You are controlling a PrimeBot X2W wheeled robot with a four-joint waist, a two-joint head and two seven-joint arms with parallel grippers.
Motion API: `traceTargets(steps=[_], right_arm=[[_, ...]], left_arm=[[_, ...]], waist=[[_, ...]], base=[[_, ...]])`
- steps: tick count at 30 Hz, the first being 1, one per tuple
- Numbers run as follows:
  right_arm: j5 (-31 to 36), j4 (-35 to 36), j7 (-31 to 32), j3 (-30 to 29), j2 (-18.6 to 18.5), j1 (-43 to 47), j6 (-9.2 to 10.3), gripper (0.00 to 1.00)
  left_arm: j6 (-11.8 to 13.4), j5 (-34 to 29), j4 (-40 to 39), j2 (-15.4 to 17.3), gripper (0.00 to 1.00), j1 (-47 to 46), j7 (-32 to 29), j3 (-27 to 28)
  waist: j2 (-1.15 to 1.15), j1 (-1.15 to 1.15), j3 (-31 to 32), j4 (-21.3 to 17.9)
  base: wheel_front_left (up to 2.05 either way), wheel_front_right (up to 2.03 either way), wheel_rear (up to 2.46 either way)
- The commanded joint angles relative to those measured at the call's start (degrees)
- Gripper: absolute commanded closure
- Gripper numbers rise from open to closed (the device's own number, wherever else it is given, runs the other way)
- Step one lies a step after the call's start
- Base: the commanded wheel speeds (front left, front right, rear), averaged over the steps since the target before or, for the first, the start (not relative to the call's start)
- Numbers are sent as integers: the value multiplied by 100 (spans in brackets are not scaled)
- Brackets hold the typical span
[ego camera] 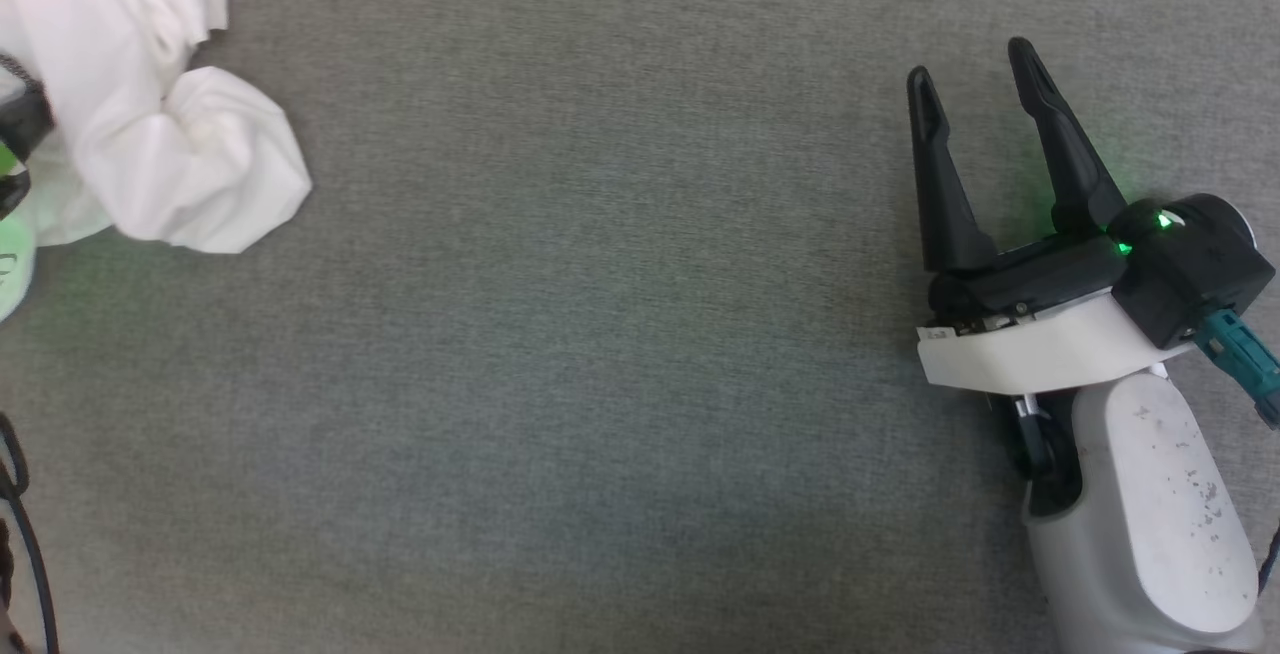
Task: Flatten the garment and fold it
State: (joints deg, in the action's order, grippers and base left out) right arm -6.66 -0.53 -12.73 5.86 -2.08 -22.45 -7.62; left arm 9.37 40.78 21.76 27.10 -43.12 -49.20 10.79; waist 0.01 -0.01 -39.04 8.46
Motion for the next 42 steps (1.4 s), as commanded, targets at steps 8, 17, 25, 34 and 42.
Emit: traceTargets(steps=[8,17,25,34,42], right_arm=[[-21,-377,-50,-92,-79,59,13,0],[-168,-667,-154,-216,-79,487,13,0],[-400,-824,-201,-411,-79,1119,13,0],[-533,-857,-214,-458,-79,1613,13,0],[-495,-730,-154,-476,-79,1782,13,0]], left_arm=[[-123,-64,-310,-250,100,692,145,-197],[-831,-1168,-280,6,100,394,3551,-244],[-1065,-1535,-326,-214,100,-159,4702,-647],[-1324,-1629,-520,-930,100,-997,4640,-1565],[-1506,-1483,-467,-1844,100,-1444,4388,-2444]], waist=[[-1,1,244,-108],[-1,1,1484,-10],[-1,1,2655,-99],[-1,1,3440,-552],[-1,1,3560,-1144]], base=[[0,0,0],[0,0,0],[0,0,0],[0,0,0],[0,0,0]])
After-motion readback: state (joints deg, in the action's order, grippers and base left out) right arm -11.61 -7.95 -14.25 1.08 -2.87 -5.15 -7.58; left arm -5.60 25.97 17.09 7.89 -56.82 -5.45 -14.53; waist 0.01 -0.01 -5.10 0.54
